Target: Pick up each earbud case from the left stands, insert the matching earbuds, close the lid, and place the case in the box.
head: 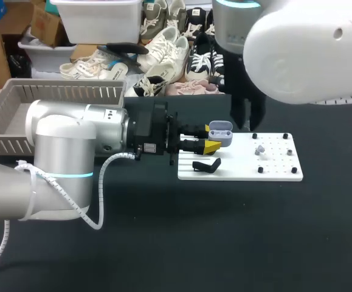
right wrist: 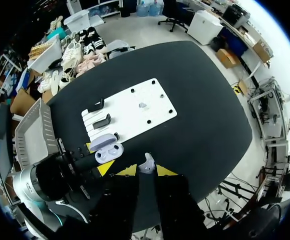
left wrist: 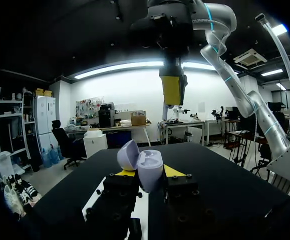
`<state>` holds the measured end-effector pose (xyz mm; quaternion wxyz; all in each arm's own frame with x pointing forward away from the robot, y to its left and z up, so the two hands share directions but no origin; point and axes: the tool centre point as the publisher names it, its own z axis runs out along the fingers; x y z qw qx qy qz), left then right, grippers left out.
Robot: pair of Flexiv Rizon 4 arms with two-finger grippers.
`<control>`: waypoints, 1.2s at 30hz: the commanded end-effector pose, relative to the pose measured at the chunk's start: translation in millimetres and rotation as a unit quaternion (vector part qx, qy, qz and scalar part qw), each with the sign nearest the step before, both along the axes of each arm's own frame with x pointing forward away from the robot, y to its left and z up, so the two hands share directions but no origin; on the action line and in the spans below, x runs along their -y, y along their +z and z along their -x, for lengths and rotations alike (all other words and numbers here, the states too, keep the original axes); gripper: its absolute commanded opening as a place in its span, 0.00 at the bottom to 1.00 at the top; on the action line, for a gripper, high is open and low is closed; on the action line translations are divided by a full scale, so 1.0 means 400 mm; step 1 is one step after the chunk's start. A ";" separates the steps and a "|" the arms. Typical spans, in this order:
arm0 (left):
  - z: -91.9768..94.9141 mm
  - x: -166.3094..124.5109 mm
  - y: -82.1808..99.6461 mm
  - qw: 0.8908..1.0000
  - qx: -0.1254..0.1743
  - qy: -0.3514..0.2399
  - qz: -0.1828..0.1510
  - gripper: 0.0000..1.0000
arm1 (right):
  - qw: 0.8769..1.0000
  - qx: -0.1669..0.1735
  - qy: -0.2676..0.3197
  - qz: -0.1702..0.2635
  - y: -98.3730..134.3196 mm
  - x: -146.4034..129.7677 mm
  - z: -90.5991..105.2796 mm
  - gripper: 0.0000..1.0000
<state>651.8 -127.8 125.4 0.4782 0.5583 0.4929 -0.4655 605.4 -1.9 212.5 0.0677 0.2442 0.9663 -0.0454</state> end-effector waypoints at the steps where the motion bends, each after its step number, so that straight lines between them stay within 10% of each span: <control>1: 0.004 0.001 -0.001 1.000 0.001 0.003 0.000 0.00 | 1.000 -0.016 0.004 0.014 0.000 -0.051 -0.015 0.00; 36: 0.004 0.001 -0.001 1.000 0.001 0.003 0.000 0.00 | 1.000 0.001 -0.003 -0.006 -0.037 -0.092 -0.050 0.00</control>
